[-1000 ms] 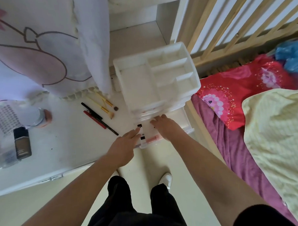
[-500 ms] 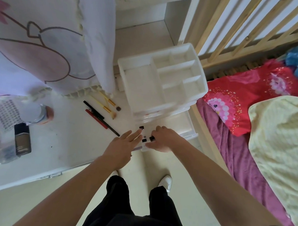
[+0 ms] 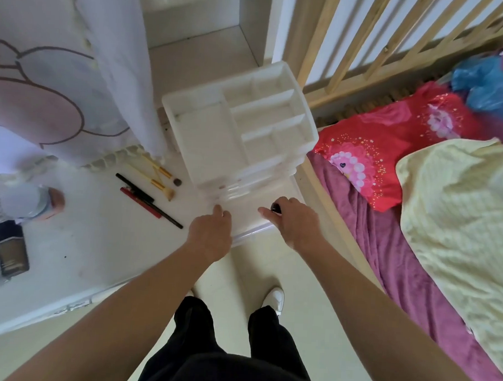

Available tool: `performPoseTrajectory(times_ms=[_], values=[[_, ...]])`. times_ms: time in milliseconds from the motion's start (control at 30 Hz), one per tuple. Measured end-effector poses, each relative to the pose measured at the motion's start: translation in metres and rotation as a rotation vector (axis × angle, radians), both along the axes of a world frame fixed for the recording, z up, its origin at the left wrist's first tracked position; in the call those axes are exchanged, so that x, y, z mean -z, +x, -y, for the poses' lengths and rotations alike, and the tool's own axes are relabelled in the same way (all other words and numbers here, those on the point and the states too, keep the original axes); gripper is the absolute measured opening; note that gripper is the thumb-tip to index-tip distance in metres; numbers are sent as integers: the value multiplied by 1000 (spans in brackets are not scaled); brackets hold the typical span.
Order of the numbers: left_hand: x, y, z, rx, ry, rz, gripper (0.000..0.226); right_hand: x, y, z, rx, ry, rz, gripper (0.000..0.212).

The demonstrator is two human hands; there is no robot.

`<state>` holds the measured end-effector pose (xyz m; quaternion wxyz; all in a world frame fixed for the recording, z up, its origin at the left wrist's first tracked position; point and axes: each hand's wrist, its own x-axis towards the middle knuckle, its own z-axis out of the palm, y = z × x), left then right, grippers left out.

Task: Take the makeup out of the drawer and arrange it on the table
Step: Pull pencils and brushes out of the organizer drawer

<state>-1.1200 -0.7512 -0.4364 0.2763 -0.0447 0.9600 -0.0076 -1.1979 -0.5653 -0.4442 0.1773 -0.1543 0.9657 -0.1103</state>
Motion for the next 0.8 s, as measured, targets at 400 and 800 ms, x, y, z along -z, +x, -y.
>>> performPoseTrajectory(times_ms=[400,800], values=[[5,-18,-18,84,-213,-16,35,-11,26,-23,290,-142,227,64],[-19,52,33,-284,314,-634,20,-47,37,19,448,-697,789,58]])
